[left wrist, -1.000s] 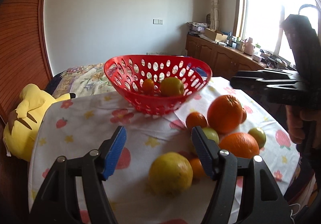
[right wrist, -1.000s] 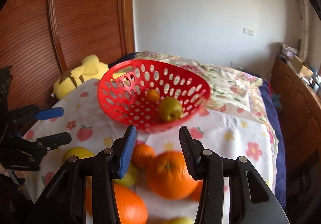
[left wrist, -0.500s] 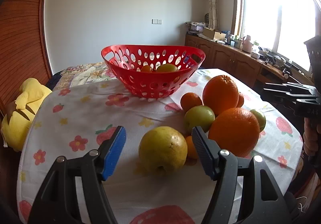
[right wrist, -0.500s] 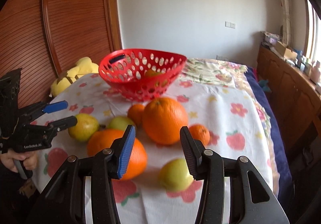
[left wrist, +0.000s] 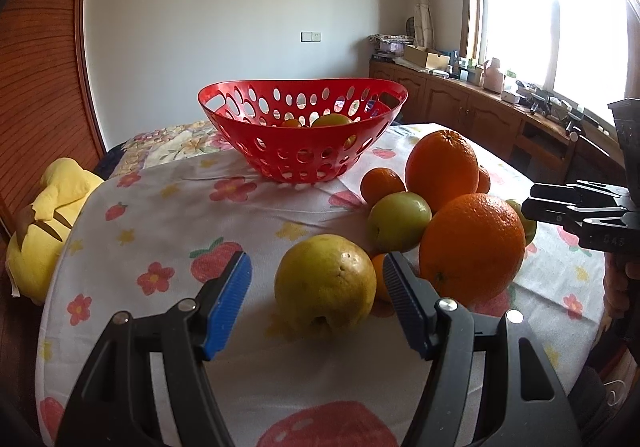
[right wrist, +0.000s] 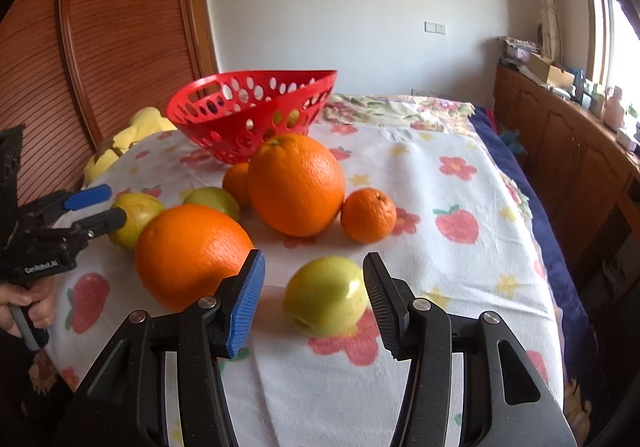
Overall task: Organize fruits
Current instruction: 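Grasp the green apple with the right tool while the left tool grasps another yellow pear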
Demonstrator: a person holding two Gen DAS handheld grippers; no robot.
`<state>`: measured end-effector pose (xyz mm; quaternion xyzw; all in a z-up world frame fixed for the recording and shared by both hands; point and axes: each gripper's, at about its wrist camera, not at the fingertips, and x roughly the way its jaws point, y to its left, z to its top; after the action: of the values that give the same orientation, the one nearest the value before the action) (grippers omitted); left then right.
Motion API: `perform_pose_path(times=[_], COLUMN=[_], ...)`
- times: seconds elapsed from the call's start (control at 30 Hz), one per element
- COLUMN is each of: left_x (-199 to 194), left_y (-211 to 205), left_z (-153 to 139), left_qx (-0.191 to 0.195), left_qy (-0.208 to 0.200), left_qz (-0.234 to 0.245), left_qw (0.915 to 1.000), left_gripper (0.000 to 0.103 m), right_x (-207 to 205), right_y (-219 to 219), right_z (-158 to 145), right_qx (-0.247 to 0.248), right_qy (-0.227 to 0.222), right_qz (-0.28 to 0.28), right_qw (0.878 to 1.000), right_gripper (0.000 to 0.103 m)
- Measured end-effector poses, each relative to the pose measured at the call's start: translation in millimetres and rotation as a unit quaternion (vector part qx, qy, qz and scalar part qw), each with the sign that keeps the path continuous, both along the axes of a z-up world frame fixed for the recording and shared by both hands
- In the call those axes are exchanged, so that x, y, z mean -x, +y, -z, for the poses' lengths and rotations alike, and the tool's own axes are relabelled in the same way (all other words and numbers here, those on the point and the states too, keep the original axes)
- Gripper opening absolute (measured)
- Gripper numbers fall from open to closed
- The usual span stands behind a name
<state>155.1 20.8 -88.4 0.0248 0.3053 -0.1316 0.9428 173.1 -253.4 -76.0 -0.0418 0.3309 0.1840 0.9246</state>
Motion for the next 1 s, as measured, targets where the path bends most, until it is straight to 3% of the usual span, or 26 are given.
perform_pose_path(times=[0.57, 1.0], left_x=[-2, -6], left_y=[0, -7], left_z=[4, 9], left_qx=[-0.014, -0.036], left_qy=[0.012, 0.023], left_qz=[-0.014, -0.010], left_qw=[0.9997, 0.9990], left_gripper=[0.069, 0.071], right_x=[-6, -2], right_y=[3, 9], right_z=[26, 28], right_qx=[-0.004, 0.004], right_qy=[0.030, 0.016], right_qz=[-0.002, -0.007], right_qw=[1.000, 1.000], right_gripper=[0.057, 0.055])
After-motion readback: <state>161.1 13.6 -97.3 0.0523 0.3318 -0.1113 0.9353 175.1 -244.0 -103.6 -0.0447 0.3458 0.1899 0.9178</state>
